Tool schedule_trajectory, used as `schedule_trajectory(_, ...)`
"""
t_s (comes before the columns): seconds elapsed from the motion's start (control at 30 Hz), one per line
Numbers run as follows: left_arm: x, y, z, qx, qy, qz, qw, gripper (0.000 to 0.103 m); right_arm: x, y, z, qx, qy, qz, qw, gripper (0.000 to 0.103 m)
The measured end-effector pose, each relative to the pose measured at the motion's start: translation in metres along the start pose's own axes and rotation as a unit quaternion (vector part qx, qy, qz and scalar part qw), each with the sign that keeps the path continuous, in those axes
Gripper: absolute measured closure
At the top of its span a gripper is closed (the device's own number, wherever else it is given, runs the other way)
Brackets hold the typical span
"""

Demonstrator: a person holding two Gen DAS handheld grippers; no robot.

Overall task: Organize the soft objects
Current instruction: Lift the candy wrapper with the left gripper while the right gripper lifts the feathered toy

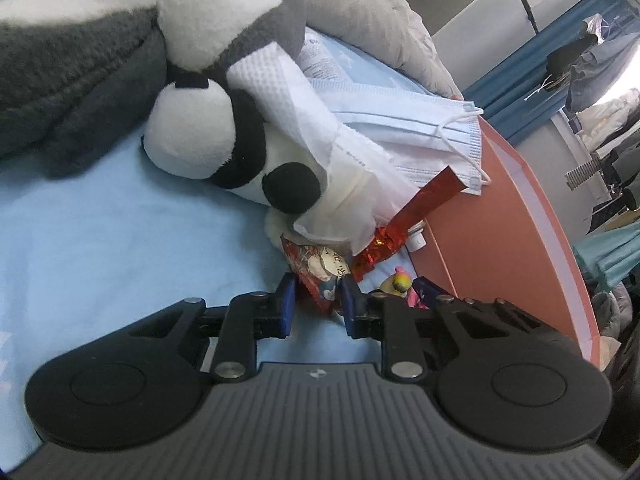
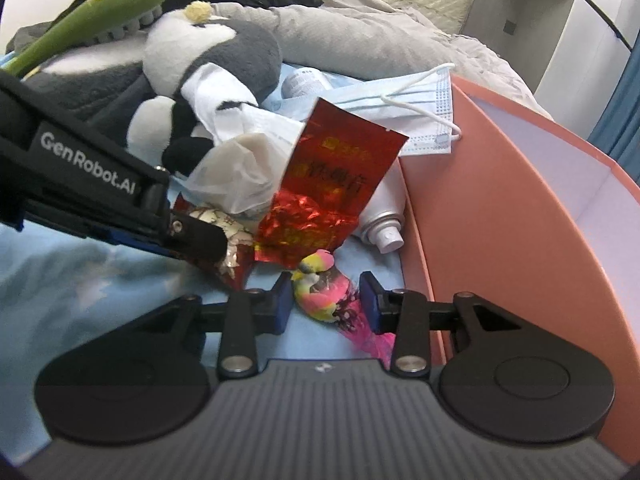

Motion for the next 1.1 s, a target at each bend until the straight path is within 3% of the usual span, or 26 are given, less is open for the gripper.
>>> schedule_trajectory(0.57,0.036,-0.080,0.019,-0.033,0.019,0.027,0.9989,0.076,0.007,-0.068,0.002,-0.028,0.017,0.016,0.999,0.064)
schedule_trajectory(0.83,0.056,-0.121,0.029,-0.044,0.027,0.044,0.9977,0.076,0.009,-0.105,0.009,-0.053,0.055,0.025,0.997,0.064)
schedule_trajectory(1.1,0.076,-0.148,0.050,-0.070,0.069,0.048,0.9940,0.076,0.019,-0.136,0.015,-0.081,0.104,0.023,0.991,0.064)
Point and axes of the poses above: each gripper's, at about its wrist camera, not at the fingertips, and y roughly the way its jaws point, z to its right, x to its underside, the point moved 1 cm from there along y, roughly the way its jaws point, and after that the axes turned 11 degrees about z, right-handed, at the moved point
